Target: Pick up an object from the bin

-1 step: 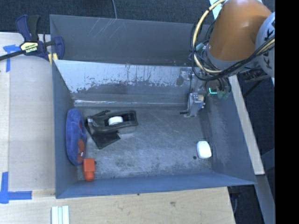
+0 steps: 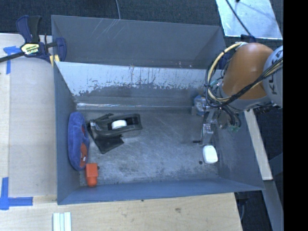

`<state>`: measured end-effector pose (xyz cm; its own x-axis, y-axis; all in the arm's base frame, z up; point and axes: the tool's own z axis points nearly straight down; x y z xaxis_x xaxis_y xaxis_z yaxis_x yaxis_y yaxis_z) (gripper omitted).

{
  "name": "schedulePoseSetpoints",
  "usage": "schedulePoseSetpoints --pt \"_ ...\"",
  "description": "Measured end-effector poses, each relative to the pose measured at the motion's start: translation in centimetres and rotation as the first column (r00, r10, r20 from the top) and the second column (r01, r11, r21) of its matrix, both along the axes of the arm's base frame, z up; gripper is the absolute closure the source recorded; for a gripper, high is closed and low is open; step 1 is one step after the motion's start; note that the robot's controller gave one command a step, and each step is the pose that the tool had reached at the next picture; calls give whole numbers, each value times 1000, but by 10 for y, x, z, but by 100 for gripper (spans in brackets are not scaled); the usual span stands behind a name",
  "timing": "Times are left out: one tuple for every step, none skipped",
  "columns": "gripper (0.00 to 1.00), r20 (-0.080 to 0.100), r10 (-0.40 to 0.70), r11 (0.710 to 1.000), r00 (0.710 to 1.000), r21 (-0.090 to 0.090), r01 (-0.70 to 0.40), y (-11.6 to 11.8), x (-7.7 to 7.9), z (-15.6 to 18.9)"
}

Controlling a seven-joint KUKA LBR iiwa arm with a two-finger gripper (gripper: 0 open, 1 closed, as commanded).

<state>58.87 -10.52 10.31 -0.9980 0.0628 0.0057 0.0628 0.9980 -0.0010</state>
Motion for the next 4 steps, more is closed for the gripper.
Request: schedulePoseSetpoints --pt "0 6 282 960 960 0 -282 -46 -70 -33" --pt "0 5 460 888 888 1 -460 -37 -87 -33" --pt "100 7 461 887 887 0 -461 -37 -86 -32" --pt "100 14 475 880 880 -8 -475 -50 -78 46"
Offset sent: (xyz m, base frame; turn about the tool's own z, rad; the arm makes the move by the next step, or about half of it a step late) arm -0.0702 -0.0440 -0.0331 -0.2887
